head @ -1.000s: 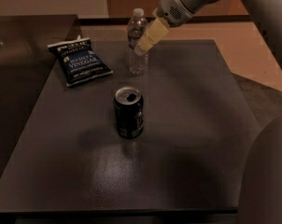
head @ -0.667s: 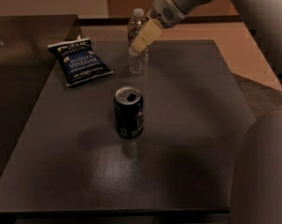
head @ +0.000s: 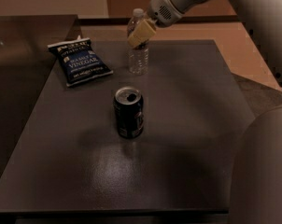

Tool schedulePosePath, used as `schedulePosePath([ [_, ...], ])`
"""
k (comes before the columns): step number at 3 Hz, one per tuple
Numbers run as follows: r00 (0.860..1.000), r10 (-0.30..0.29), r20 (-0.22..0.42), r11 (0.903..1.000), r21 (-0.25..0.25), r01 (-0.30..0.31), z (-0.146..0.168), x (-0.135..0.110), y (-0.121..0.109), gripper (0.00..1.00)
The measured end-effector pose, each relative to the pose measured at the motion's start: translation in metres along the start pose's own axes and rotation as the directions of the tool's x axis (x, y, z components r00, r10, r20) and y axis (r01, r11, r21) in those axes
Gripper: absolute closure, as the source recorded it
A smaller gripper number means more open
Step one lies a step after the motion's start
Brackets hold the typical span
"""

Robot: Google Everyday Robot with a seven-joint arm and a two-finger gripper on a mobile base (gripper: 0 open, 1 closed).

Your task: Pick water bottle

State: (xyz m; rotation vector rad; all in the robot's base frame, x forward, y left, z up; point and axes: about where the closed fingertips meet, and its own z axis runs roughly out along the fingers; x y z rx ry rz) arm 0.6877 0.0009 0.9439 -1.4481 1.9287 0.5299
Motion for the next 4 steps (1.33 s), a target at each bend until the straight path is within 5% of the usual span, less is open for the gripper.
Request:
schedulePosePath([
  [2,0.999,-0.032,0.041,0.9995,-0.002,0.032,-0.023,-0.016,0.007,0.88],
  [3,0.994,-0.085,0.064,0.9963,0.017,0.085,-0.057,-0.033,0.01,1.0],
  [4,0.986,-0.15,0.075,0.9882,0.044,0.147,-0.094,-0.05,0.015,1.0],
])
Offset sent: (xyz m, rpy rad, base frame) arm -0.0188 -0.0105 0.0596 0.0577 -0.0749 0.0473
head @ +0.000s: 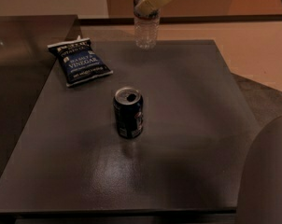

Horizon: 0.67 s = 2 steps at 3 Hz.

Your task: Pick water bottle

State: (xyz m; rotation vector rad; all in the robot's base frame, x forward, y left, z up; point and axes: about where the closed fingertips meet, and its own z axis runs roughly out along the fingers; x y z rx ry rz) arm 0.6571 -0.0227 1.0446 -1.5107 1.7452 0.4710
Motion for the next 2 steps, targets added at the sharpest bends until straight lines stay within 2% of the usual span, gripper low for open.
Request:
schedulePosePath([
  [1,0.998,-0.062,0.015,0.9979,0.018,0.062,-0.0305,-0.0186,0.0018,1.0],
  [2,0.998,-0.062,0.015,0.9979,0.018,0.062,-0.0304,-0.0186,0.0018,1.0],
])
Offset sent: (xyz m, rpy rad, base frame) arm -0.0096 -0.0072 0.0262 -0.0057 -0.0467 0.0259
